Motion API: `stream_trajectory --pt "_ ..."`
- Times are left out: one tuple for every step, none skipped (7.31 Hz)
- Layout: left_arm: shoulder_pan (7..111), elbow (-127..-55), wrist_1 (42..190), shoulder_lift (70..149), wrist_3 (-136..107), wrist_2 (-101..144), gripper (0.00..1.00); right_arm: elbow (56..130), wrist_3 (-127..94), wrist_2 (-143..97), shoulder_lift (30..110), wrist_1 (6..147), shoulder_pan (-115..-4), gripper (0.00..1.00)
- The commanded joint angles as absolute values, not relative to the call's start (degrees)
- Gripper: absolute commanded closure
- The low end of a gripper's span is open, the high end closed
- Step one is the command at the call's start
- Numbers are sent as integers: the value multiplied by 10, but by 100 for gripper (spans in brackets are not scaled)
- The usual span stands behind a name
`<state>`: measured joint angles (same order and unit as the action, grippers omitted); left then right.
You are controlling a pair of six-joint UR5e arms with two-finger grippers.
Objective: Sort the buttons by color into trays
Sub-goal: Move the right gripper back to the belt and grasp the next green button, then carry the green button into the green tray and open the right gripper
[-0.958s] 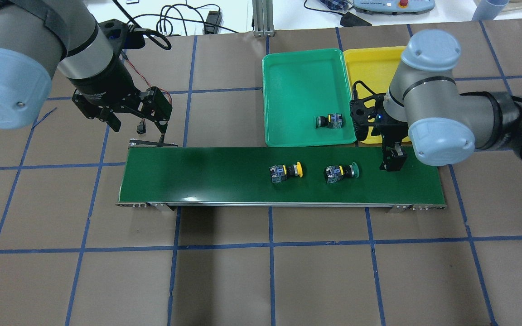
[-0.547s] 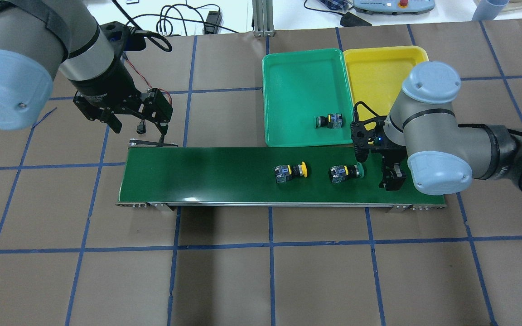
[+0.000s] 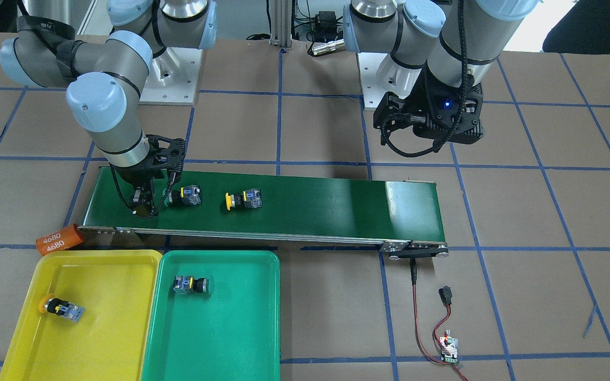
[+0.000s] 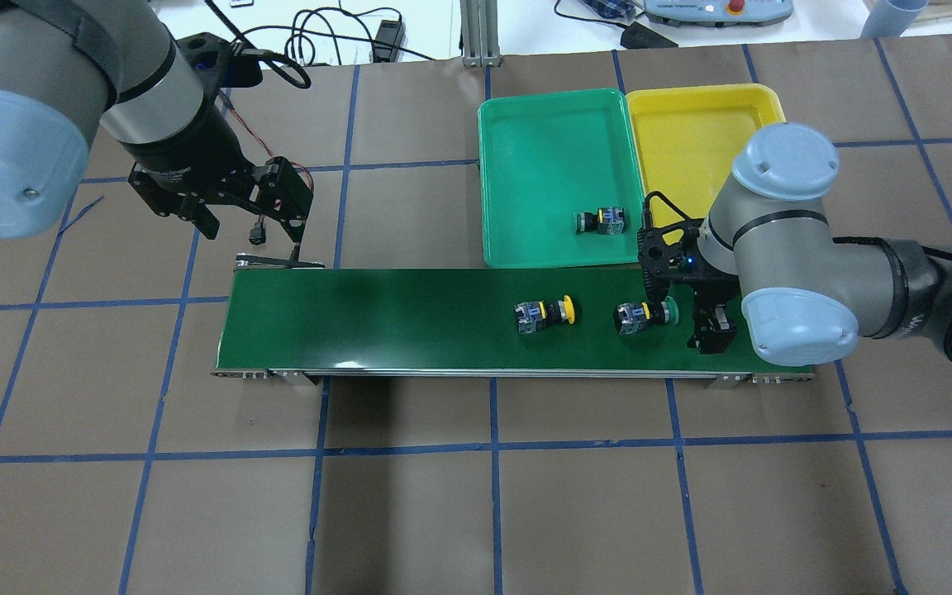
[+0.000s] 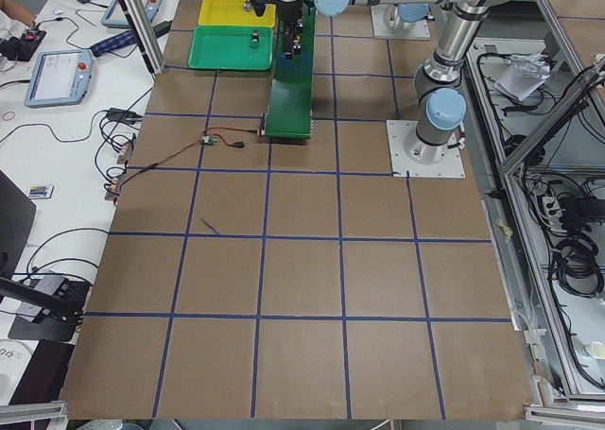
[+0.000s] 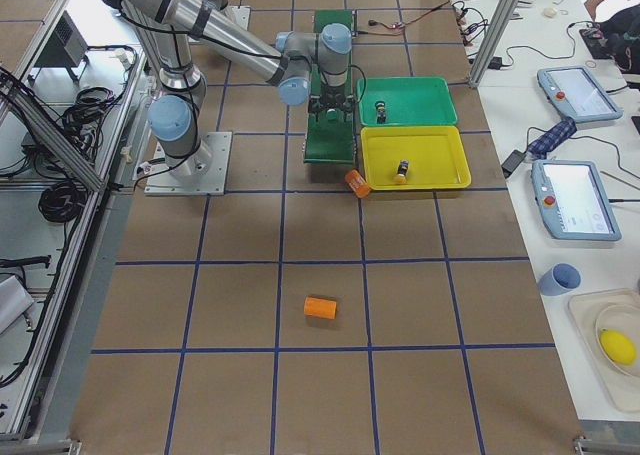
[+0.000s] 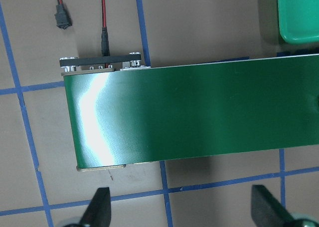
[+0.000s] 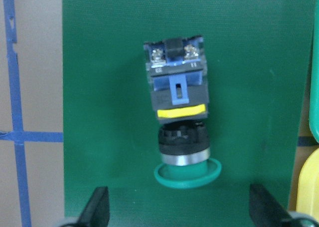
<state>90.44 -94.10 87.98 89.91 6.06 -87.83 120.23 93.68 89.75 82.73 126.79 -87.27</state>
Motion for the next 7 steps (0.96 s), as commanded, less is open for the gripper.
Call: stream_trajectory --pt "904 -938 880 901 61 -878 0 1202 936 896 829 1268 -874 0" --pt "904 -939 880 900 61 -878 0 1203 935 896 829 1268 -874 0" --pt "904 -941 880 899 61 -879 0 1202 926 893 828 1268 -874 0" --pt "904 -940 880 899 61 -879 0 1202 906 883 827 1268 -874 0" --pt "904 -940 882 898 61 -879 0 1202 906 883 827 1267 -874 0" --pt "904 -940 883 898 61 -881 0 1202 906 883 827 1267 -874 5" --pt "904 -940 881 897 61 -881 0 1202 907 883 829 1267 -874 12"
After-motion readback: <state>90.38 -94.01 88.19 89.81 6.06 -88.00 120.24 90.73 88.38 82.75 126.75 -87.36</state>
